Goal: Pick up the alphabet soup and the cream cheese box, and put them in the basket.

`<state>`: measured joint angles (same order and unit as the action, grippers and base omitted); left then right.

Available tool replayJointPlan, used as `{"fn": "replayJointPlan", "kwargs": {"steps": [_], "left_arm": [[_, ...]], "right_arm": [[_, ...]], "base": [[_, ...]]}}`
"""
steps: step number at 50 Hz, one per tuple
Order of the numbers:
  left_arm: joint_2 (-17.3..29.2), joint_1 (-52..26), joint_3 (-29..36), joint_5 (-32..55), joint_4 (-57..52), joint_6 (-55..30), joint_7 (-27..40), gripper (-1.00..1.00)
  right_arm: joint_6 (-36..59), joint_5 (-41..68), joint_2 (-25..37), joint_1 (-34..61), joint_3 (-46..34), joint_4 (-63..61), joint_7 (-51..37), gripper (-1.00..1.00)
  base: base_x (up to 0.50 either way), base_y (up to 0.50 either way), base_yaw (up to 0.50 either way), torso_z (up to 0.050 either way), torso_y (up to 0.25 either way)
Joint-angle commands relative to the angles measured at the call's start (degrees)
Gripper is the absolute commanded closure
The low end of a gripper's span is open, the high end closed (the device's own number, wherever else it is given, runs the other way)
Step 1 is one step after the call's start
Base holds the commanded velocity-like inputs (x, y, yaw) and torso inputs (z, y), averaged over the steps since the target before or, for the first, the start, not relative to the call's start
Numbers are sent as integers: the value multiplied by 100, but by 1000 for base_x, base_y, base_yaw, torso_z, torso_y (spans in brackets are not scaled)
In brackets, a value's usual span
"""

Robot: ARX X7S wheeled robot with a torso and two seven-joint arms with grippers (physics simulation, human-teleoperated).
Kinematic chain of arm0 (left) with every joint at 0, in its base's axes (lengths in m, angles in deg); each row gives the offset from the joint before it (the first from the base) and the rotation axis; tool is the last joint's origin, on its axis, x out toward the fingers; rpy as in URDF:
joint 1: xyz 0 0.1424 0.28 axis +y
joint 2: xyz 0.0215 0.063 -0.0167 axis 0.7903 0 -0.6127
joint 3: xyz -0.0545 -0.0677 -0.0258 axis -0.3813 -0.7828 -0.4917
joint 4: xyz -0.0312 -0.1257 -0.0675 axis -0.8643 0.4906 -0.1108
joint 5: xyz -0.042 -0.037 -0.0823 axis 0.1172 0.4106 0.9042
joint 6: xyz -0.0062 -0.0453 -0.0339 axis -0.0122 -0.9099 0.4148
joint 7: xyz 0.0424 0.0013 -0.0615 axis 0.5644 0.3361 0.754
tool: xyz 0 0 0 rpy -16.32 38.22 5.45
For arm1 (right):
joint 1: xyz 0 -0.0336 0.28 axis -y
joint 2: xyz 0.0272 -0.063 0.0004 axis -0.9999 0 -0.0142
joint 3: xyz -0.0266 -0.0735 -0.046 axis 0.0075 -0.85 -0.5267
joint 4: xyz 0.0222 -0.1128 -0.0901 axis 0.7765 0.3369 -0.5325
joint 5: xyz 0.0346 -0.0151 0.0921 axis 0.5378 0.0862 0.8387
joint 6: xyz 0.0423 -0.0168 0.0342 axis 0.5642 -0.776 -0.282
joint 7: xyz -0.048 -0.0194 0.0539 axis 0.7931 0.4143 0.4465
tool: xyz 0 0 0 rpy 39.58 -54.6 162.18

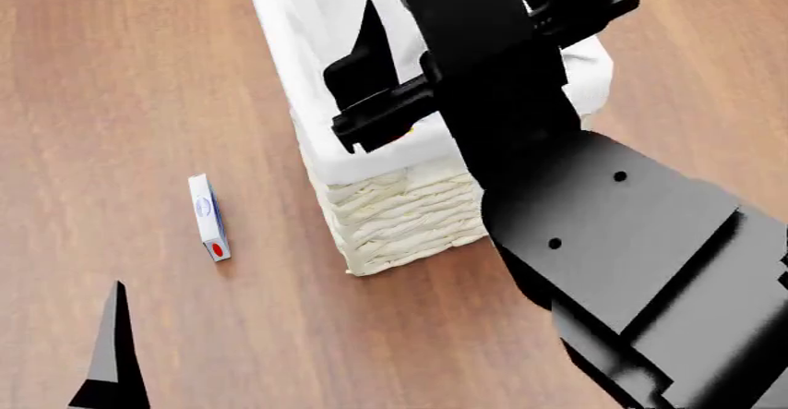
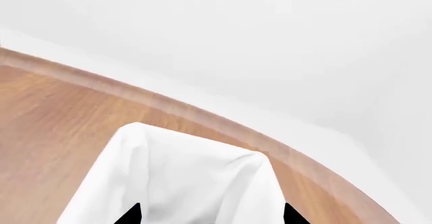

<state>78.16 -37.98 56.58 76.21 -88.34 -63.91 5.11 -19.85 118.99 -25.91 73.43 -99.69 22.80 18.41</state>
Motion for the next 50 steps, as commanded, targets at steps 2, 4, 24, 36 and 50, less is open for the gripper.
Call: {"fn": "replayJointPlan", "kwargs": {"steps": [2, 4, 24, 36, 50], "left_arm": [[5, -54, 50, -12, 26, -27, -19, -100], [1, -96, 74, -16, 14, -69, -25, -100], [-53, -423, 146, -17, 305, -102, -124, -100], [-531, -1516, 211, 153, 2038, 80, -525, -100], [-1149, -2806, 297, 624, 4297, 330, -1402, -100]], "right_arm": [[-1311, -997, 1005, -1682, 75, -1897, -1034, -100], [-1575, -1192, 1077, -1985, 57, -2036, -1205, -100], [-3389, -2204, 1143, -4152, -366, -1351, -1962, -100], [-3527, -2382, 1150, -4393, -513, -1294, -1953, -100], [-3459, -2516, 1088, -4402, -650, -1281, -1856, -100]], "base": [[0, 0, 0, 0, 0], [0, 0, 0, 0, 0], [0, 0, 0, 0, 0], [0, 0, 0, 0, 0], [0, 0, 0, 0, 0]]}}
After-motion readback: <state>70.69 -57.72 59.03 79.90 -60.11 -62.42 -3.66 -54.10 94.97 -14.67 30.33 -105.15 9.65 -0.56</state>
